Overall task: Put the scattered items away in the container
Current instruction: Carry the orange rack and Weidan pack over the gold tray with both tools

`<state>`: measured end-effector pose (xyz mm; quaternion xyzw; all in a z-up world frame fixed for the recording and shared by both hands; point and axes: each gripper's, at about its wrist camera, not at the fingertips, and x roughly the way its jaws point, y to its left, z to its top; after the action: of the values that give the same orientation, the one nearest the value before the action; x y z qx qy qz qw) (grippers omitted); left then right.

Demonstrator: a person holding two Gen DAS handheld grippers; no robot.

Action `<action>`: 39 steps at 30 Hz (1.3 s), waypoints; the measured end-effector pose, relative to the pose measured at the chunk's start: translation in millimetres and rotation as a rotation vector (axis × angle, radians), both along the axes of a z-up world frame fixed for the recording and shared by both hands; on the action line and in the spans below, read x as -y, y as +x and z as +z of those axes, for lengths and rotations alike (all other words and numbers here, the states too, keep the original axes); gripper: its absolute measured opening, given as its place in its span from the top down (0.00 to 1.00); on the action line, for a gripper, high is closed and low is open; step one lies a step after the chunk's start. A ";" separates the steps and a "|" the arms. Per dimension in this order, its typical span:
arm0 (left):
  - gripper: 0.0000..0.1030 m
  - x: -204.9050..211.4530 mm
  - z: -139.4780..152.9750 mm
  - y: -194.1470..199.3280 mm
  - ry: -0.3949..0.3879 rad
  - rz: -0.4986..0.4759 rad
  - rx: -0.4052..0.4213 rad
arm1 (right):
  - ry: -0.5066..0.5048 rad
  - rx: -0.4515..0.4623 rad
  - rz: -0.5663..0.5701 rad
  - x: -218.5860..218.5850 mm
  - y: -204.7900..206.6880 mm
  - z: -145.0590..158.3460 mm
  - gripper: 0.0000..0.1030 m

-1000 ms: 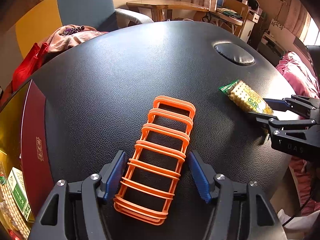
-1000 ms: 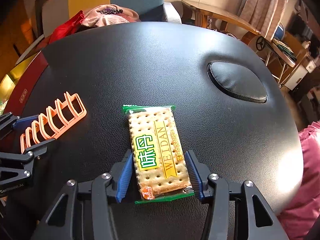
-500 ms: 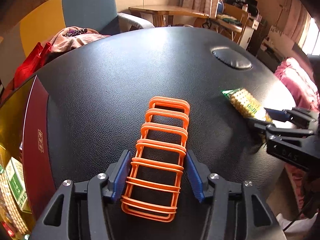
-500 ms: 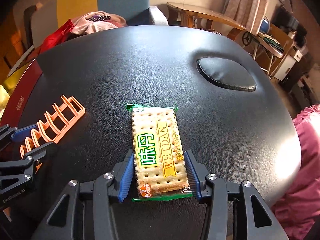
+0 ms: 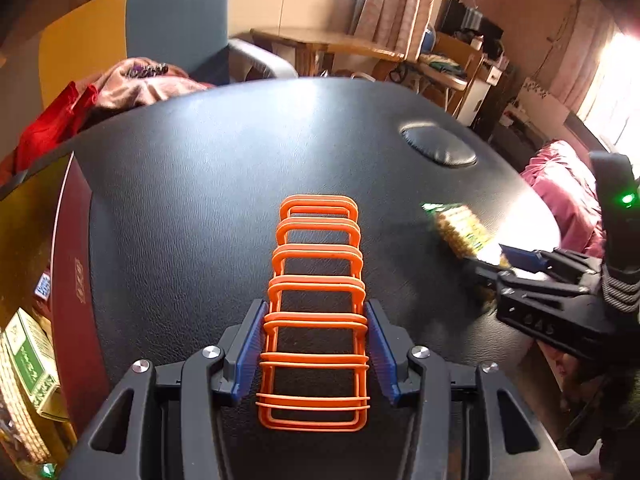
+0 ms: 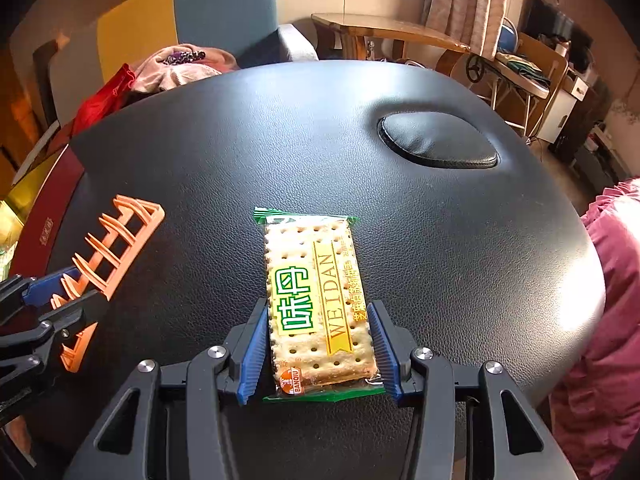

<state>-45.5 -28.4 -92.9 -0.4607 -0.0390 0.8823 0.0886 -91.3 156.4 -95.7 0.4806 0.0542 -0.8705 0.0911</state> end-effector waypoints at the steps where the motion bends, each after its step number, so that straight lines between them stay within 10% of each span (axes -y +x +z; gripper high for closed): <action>1: 0.52 -1.1 2.6 0.5 0.000 -0.003 -0.006 | -0.002 -0.002 0.000 0.1 0.8 0.6 0.53; 22: 0.52 25.1 45.4 23.8 -0.027 0.106 -0.085 | -0.055 -0.073 0.051 33.2 16.0 37.5 0.53; 39: 0.52 150.2 69.3 75.2 -0.013 0.415 -0.128 | -0.151 -0.147 0.336 171.2 50.8 78.0 0.53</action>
<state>29.7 -178.6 -23.6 -0.3863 -0.1217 0.9093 -0.0956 -40.5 -14.8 -17.7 0.3919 0.0745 -0.8773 0.2668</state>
